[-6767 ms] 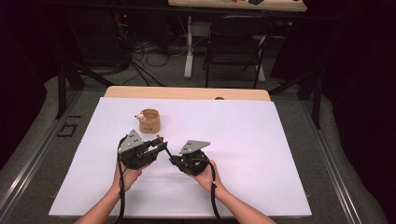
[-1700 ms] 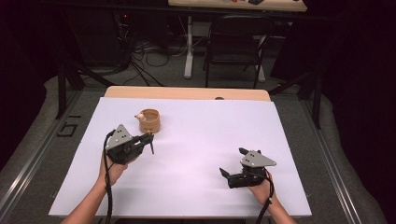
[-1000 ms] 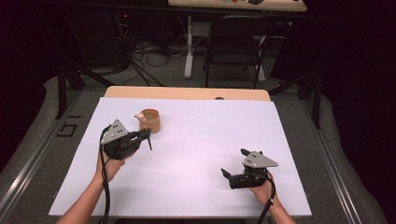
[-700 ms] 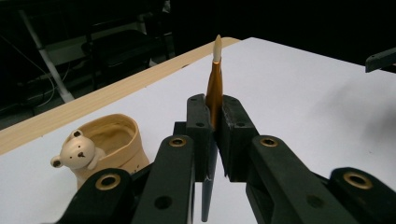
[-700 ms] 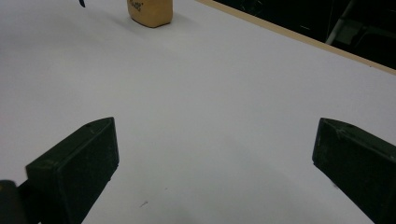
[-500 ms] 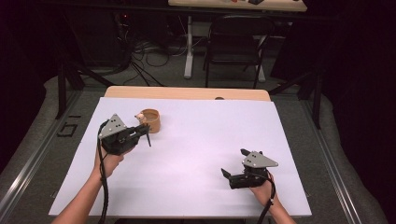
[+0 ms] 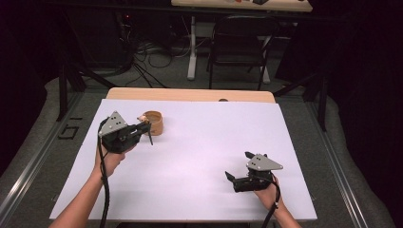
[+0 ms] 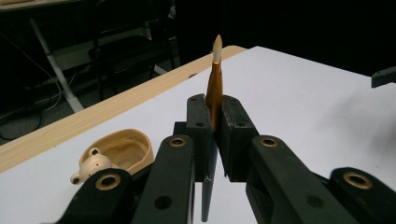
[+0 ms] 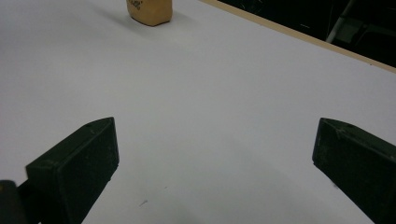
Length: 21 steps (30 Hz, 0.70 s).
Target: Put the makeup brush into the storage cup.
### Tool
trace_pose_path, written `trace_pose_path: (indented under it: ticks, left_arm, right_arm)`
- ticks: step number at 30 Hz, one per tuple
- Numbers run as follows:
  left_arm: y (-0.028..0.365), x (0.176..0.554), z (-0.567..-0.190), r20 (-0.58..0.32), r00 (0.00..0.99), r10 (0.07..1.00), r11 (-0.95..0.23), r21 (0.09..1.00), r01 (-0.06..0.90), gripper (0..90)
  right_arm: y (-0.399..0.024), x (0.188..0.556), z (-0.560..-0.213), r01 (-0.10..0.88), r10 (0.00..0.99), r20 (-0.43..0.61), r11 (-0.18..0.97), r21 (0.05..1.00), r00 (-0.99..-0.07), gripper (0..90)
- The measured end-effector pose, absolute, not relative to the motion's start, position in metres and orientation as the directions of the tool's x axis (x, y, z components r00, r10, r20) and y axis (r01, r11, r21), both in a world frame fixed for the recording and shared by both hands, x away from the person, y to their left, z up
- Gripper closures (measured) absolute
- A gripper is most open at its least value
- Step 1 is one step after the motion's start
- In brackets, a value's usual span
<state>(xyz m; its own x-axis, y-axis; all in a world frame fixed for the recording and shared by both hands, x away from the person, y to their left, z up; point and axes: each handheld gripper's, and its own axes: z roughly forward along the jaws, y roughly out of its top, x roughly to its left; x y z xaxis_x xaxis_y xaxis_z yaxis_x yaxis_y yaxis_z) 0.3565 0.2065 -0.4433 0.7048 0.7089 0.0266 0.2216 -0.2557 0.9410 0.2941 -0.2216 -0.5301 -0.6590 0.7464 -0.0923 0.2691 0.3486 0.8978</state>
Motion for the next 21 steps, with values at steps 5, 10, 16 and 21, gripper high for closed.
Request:
trace_pose_path:
  ticks: [5,10,16,21]
  left_arm:
    - [0.206,0.358,-0.439,0.031,0.703,0.710,-0.256,0.942,0.218,83.6]
    - [0.205,0.361,-0.436,0.036,0.702,0.711,-0.258,0.942,0.213,83.6]
    - [0.205,0.364,-0.434,0.040,0.698,0.715,-0.259,0.942,0.211,83.6]
    - [0.207,0.367,-0.433,0.041,0.691,0.722,-0.258,0.942,0.214,83.6]
  right_arm:
    - [-0.222,0.294,-0.530,0.269,0.746,-0.092,0.348,0.898,-0.659,0.0]
    - [-0.222,0.294,-0.530,0.270,0.747,-0.092,0.348,0.898,-0.659,0.0]
    - [-0.222,0.294,-0.530,0.270,0.747,-0.091,0.348,0.898,-0.659,0.0]
    - [-0.222,0.294,-0.530,0.272,0.748,-0.093,0.351,0.896,-0.657,0.0]
